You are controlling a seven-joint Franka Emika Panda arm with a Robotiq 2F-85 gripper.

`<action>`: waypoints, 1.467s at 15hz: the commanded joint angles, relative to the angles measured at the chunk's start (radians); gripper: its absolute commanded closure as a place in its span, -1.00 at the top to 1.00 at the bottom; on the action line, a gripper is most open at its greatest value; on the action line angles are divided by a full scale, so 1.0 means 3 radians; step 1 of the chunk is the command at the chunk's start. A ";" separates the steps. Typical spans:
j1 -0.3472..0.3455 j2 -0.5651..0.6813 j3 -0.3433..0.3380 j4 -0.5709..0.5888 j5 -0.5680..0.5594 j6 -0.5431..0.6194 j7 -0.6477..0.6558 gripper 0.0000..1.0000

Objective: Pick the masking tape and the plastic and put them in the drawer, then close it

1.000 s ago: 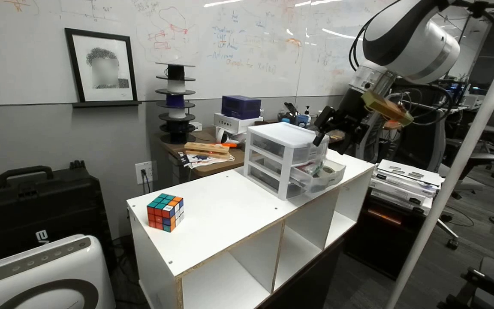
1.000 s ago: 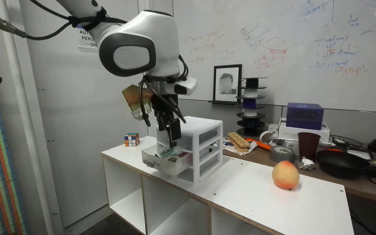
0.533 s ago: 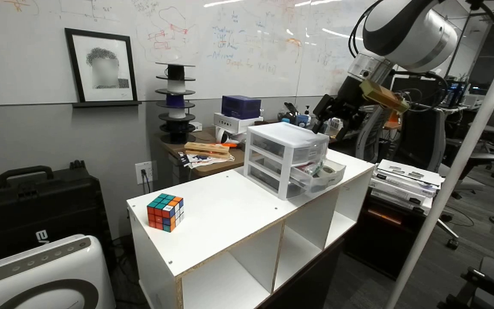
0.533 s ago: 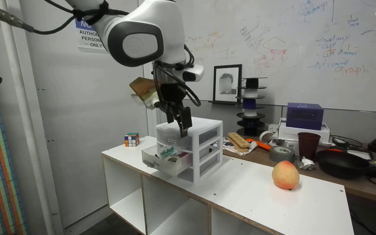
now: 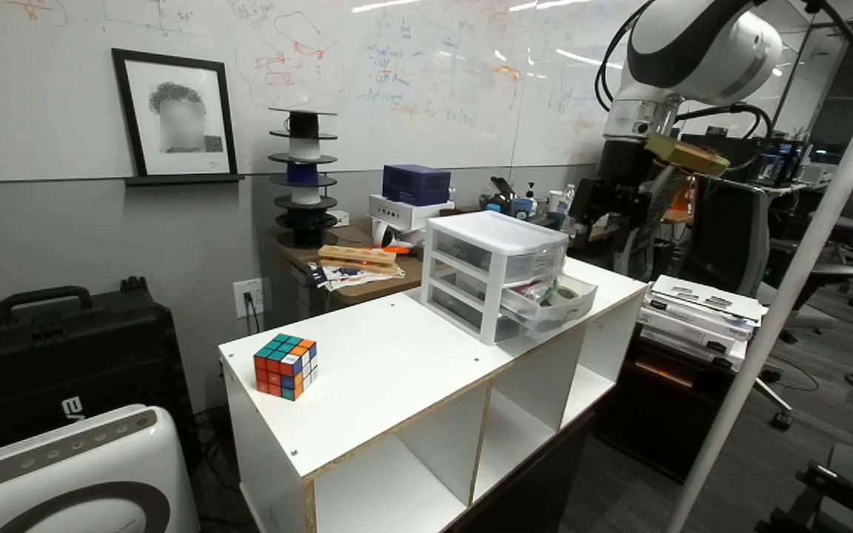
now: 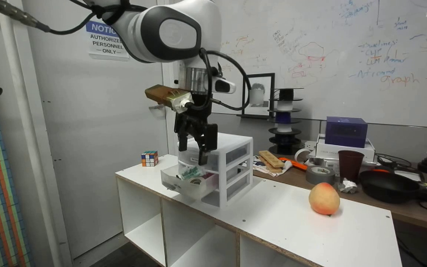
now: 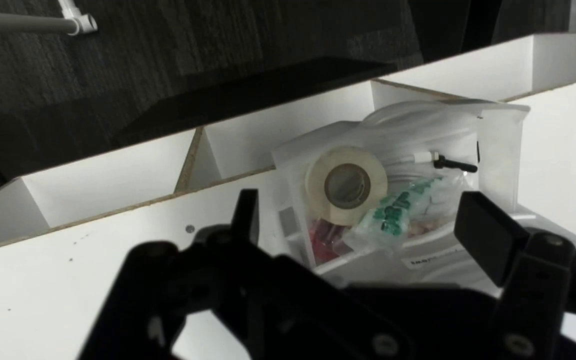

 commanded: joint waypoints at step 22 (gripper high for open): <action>-0.0077 0.0503 0.0310 0.0172 0.0617 0.0479 -0.1148 0.46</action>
